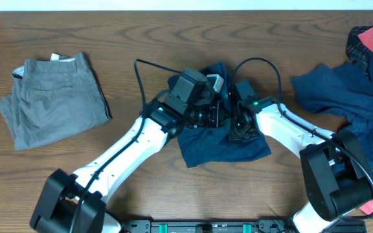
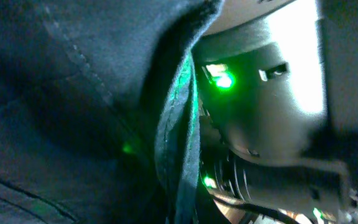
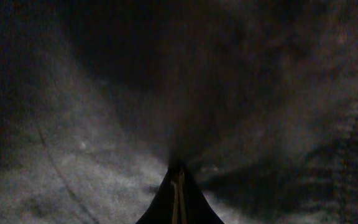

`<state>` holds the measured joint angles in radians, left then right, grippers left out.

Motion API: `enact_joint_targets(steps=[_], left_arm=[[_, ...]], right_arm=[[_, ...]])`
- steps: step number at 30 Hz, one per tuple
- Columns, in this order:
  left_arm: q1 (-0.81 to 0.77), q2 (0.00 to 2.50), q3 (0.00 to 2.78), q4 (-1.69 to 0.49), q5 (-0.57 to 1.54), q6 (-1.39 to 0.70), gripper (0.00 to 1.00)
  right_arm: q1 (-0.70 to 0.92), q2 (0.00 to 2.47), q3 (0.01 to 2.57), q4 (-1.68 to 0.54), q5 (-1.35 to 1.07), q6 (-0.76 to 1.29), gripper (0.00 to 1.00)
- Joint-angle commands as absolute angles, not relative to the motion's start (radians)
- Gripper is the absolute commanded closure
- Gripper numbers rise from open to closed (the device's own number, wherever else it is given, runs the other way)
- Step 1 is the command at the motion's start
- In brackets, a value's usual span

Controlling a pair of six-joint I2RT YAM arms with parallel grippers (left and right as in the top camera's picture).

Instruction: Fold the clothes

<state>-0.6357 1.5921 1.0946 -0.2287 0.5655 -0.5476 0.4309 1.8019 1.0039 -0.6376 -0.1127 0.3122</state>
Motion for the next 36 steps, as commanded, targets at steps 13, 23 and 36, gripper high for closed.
enact_joint_targets(steps=[13,23,36], left_arm=[[-0.669,1.594,1.112,-0.139,0.531,-0.514,0.54],[-0.481,1.602,1.112,-0.039,0.358,-0.394,0.39],[-0.405,1.909,1.112,0.145,0.27,-0.393,0.39]], right_arm=[[0.173,1.626,1.301,-0.952,0.006,0.302,0.93],[0.2,1.547,1.309,-1.0,-0.347,0.077,0.93],[0.366,1.617,0.999,-0.818,-0.392,0.24,0.94]])
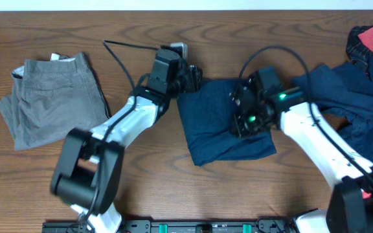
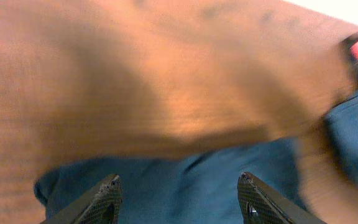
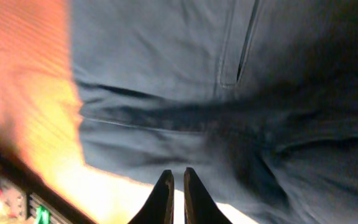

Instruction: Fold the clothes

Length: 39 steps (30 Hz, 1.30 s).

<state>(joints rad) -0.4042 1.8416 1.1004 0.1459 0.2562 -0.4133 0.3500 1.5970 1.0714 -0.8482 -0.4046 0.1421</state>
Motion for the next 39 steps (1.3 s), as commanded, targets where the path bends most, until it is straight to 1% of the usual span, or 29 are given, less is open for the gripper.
enact_joint_targets(steps=[1,4,7,12,15,17,18,19,22,25,26,27,28,31,33,36,39], left_arm=[[-0.405,1.93,1.112,0.135,0.29,-0.393,0.39],[-0.405,1.968,1.112,0.058,0.334,-0.393,0.39],[-0.404,1.966,1.112,-0.087,0.332,-0.389,0.4],[-0.406,1.951,1.112,-0.413,0.337,-0.389,0.44],[-0.406,1.95,1.112,-0.593,0.388,-0.389,0.45],[-0.406,1.947,1.112,-0.669,0.429,-0.389,0.44],[-0.406,1.942,1.112,-0.699,0.458,-0.388,0.44],[-0.406,1.932,1.112,-0.717,0.485,-0.387,0.4],[-0.406,1.878,1.112,-0.733,0.514,-0.385,0.36],[-0.402,1.783,1.112,-0.701,0.472,-0.385,0.33],[-0.4,1.753,1.112,-0.685,0.44,-0.385,0.29],[-0.399,1.721,1.112,-0.662,0.397,-0.386,0.06],[-0.398,1.696,1.112,-0.638,0.359,-0.385,0.02],[-0.398,1.652,1.112,-0.544,0.277,-0.375,0.02],[-0.397,1.655,1.112,-0.463,0.271,-0.307,0.02],[-0.393,1.691,1.112,-0.371,0.271,-0.239,0.02],[-0.377,1.759,1.112,-0.297,0.272,-0.217,0.02]], right_arm=[[0.368,1.619,0.965,-0.796,-0.385,0.263,0.94],[0.364,1.62,0.884,-0.783,-0.336,0.327,0.94],[0.357,1.62,0.815,-0.777,-0.242,0.373,0.92],[0.31,1.621,0.776,-0.731,-0.118,0.375,0.84],[0.245,1.621,0.778,-0.653,-0.043,0.374,0.81],[0.203,1.621,0.779,-0.571,-0.023,0.363,0.81],[0.18,1.621,0.783,-0.522,-0.035,0.344,0.81],[0.161,1.621,0.788,-0.469,-0.057,0.314,0.81],[0.142,1.621,0.799,-0.383,-0.109,0.255,0.8],[0.147,1.621,0.805,-0.367,-0.113,0.253,0.79],[0.149,1.621,0.805,-0.37,-0.113,0.253,0.79],[0.152,1.621,0.805,-0.377,-0.113,0.253,0.77],[0.155,1.621,0.805,-0.384,-0.113,0.253,0.75],[0.155,1.621,0.805,-0.404,-0.113,0.253,0.74],[0.155,1.621,0.805,-0.416,-0.113,0.253,0.73],[0.155,1.621,0.805,-0.436,-0.113,0.253,0.73],[0.156,1.621,0.805,-0.459,-0.113,0.253,0.73]])
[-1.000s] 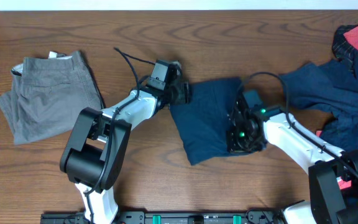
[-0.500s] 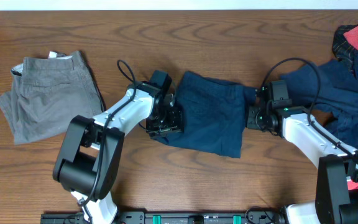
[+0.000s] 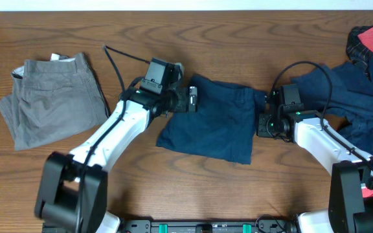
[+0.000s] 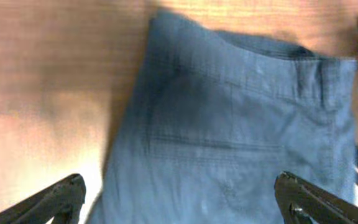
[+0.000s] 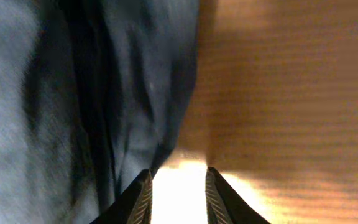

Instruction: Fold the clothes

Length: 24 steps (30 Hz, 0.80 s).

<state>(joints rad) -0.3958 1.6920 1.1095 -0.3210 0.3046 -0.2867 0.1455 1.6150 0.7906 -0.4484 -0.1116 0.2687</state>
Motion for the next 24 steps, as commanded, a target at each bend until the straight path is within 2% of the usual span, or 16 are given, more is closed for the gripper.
enact_joint_targets(steps=[1,5,10,13,14,17,18,20,21,24], left_arm=[[-0.37,1.782,1.112,-0.28,0.274,-0.217,0.02],[-0.345,1.875,1.112,-0.213,0.287,-0.209,0.02],[-0.352,1.947,1.112,-0.167,0.484,-0.207,0.02],[-0.385,1.979,1.112,-0.194,0.513,-0.206,0.01],[-0.394,1.987,1.112,-0.197,0.513,-0.206,0.05],[-0.416,2.003,1.112,-0.199,0.513,-0.206,0.3],[-0.417,2.003,1.112,-0.197,0.511,-0.206,0.55],[-0.414,2.0,1.112,-0.193,0.487,-0.207,0.9],[-0.409,1.994,1.112,-0.194,0.474,-0.207,0.94],[-0.382,1.953,1.112,-0.209,0.4,-0.207,0.94]], right_arm=[[0.155,1.621,0.805,-0.466,-0.113,0.253,0.73],[0.155,1.621,0.805,-0.487,-0.113,0.253,0.69],[0.155,1.621,0.805,-0.49,-0.113,0.253,0.69],[0.155,1.621,0.805,-0.49,-0.113,0.253,0.69],[0.155,1.621,0.805,-0.49,-0.113,0.253,0.69],[0.155,1.621,0.805,-0.495,-0.113,0.253,0.69],[0.155,1.621,0.805,-0.5,-0.113,0.253,0.69],[0.155,1.621,0.805,-0.511,-0.113,0.253,0.69],[0.155,1.621,0.805,-0.516,-0.113,0.253,0.69],[0.155,1.621,0.805,-0.527,-0.113,0.253,0.69]])
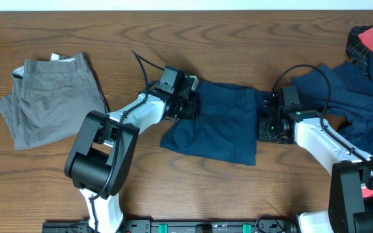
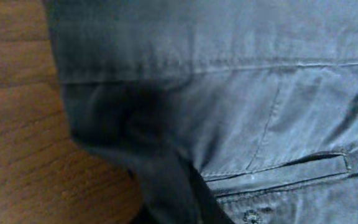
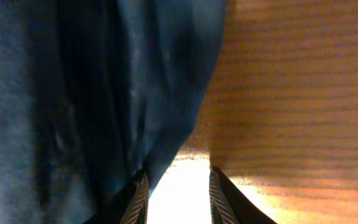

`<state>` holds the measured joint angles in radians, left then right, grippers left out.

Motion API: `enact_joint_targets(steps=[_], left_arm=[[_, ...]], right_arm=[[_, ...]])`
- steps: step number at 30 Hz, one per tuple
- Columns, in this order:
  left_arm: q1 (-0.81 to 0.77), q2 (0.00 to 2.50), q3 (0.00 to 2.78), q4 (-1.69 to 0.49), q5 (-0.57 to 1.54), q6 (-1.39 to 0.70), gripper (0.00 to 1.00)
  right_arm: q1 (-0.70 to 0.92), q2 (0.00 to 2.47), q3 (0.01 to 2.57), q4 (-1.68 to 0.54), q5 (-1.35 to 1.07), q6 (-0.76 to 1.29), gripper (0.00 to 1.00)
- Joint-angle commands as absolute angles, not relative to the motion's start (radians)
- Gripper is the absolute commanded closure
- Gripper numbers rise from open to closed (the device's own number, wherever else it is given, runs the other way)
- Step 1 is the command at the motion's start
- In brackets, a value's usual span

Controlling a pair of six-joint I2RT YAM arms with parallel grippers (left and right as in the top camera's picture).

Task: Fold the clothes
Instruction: 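Carry the folded shorts with the left gripper onto the grey trousers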

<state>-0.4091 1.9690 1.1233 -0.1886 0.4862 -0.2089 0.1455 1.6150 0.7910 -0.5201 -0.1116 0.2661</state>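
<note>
Folded navy shorts [image 1: 215,126] lie flat mid-table; the left wrist view fills with their fabric and a welt pocket [image 2: 278,174]. My left gripper [image 1: 188,103] is at their upper left corner, its fingers together as a dark wedge [image 2: 173,208] with a fold of cloth pinched there. My right gripper [image 1: 266,124] sits at the shorts' right edge, open [image 3: 178,196]; the cloth edge [image 3: 166,93] reaches its left finger and bare wood shows between the fingers.
Folded grey shorts [image 1: 50,97] lie at the far left. A heap of unfolded clothes, dark blue [image 1: 342,90] with red and plaid pieces [image 1: 371,39], covers the right end. Bare wooden table [image 1: 173,181] runs along the front.
My left gripper, wide open above the shorts' left part before, is now down on their upper left corner and shut on cloth. The right gripper stays open at the right edge; the shorts barely shifted.
At first both grippers were buried in the bunched navy shorts, the right one shut. Then the left was open at the top left corner and the right still shut over them. Later the shorts lay turned and flatter with both grippers open; now the left has shut.
</note>
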Motion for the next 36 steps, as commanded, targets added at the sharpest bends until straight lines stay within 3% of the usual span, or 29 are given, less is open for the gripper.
enact_joint_targets(steps=[1,6,14,22,33,35,36], left_arm=[[-0.364,1.924,1.113,-0.218,0.364,-0.206,0.94],[-0.226,1.724,1.113,-0.263,0.218,-0.206,0.94],[0.136,1.488,1.113,-0.267,0.068,-0.198,0.94],[0.445,1.523,1.113,-0.215,0.066,-0.194,0.94],[0.646,1.633,1.113,-0.187,0.066,-0.195,0.93],[0.662,1.641,1.113,-0.168,0.066,-0.195,0.89],[0.668,1.644,1.113,-0.159,0.066,-0.195,0.83]], right_arm=[[0.154,1.621,0.805,-0.53,-0.112,0.253,0.69],[0.15,1.621,0.805,-0.536,-0.112,0.254,0.71],[0.151,1.621,0.805,-0.544,-0.112,0.253,0.71],[0.15,1.621,0.805,-0.552,-0.112,0.253,0.71],[0.15,1.621,0.805,-0.569,-0.112,0.253,0.71],[0.151,1.621,0.805,-0.572,-0.112,0.253,0.7],[0.151,1.621,0.805,-0.572,-0.112,0.253,0.7]])
